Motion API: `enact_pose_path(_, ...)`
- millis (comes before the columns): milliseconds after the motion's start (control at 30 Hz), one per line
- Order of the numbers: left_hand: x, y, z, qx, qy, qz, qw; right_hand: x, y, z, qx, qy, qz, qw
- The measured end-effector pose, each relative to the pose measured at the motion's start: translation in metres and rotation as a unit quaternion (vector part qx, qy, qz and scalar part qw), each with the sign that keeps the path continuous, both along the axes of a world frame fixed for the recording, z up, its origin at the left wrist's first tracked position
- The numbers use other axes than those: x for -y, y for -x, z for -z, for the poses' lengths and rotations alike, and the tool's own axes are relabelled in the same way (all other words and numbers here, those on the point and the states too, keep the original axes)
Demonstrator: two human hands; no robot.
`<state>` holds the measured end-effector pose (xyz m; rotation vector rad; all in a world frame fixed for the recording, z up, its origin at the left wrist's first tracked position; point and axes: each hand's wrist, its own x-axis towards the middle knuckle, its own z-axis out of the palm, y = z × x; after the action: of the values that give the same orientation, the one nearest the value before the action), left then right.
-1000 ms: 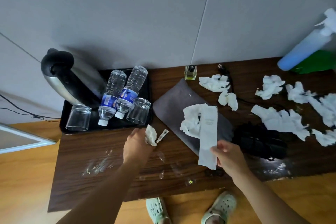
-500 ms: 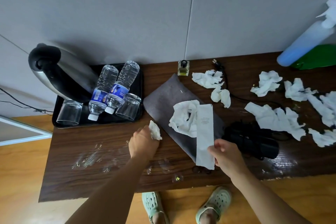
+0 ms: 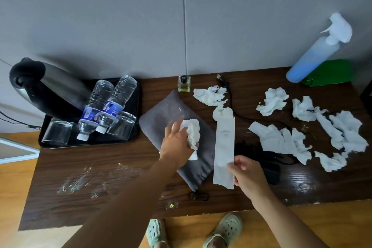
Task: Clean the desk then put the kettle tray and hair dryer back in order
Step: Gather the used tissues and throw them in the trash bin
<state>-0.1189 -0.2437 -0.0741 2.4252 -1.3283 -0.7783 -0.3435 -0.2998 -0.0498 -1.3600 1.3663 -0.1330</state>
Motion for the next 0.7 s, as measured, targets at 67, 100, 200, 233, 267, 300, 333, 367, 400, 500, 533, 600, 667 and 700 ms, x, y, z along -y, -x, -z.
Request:
enact_pose_path(67, 0.013, 0.010, 0.013, -0.011, -0.027, 0.025, 0.999, 0.009, 0.012, -0.001, 0.001, 0.002, -0.004, 1.000)
enact_pose_path(100, 0.017, 0.016, 0.018, -0.026, -0.033, 0.018, 0.999, 0.015, 0.018, -0.001, -0.001, 0.003, -0.007, 1.000)
enact_pose_path(200, 0.022, 0.031, 0.028, -0.008, -0.039, -0.017, 0.999, 0.033, 0.038, -0.005, -0.001, 0.001, -0.004, 1.000)
enact_pose_path(233, 0.023, 0.035, 0.029, 0.012, -0.026, -0.030, 0.999, 0.039, 0.045, -0.007, -0.001, 0.003, -0.002, 1.000)
enact_pose_path(267, 0.025, 0.038, 0.031, 0.022, -0.004, -0.051, 0.998, 0.046, 0.051, -0.008, -0.004, 0.006, 0.000, 1.000)
enact_pose_path(300, 0.026, 0.040, 0.030, 0.022, 0.007, -0.075, 0.997, 0.053, 0.056, -0.008, -0.006, 0.009, 0.001, 1.000)
enact_pose_path(333, 0.028, 0.041, 0.028, 0.022, 0.014, -0.096, 0.995, 0.059, 0.060, -0.008, -0.010, 0.008, 0.001, 1.000)
enact_pose_path(367, 0.031, 0.042, 0.025, 0.024, 0.014, -0.113, 0.993, 0.064, 0.063, -0.007, -0.013, 0.006, 0.003, 1.000)
enact_pose_path(400, 0.034, 0.042, 0.023, 0.027, 0.017, -0.126, 0.991, 0.069, 0.066, -0.007, -0.015, 0.004, 0.005, 1.000)
enact_pose_path(500, 0.044, 0.046, 0.015, 0.024, 0.040, -0.159, 0.986, 0.082, 0.065, -0.009, -0.016, 0.001, 0.006, 1.000)
enact_pose_path(533, 0.048, 0.047, 0.011, 0.004, 0.052, -0.169, 0.984, 0.086, 0.062, -0.011, -0.015, 0.003, 0.005, 1.000)
enact_pose_path(600, 0.057, 0.050, -0.001, -0.048, 0.055, -0.185, 0.980, 0.094, 0.054, -0.014, -0.008, 0.001, 0.009, 1.000)
enact_pose_path(667, 0.064, 0.050, -0.011, -0.097, 0.045, -0.191, 0.976, 0.102, 0.044, -0.015, -0.003, -0.005, 0.016, 1.000)
enact_pose_path(700, 0.067, 0.050, -0.014, -0.115, 0.045, -0.188, 0.974, 0.105, 0.038, -0.015, -0.003, -0.007, 0.017, 1.000)
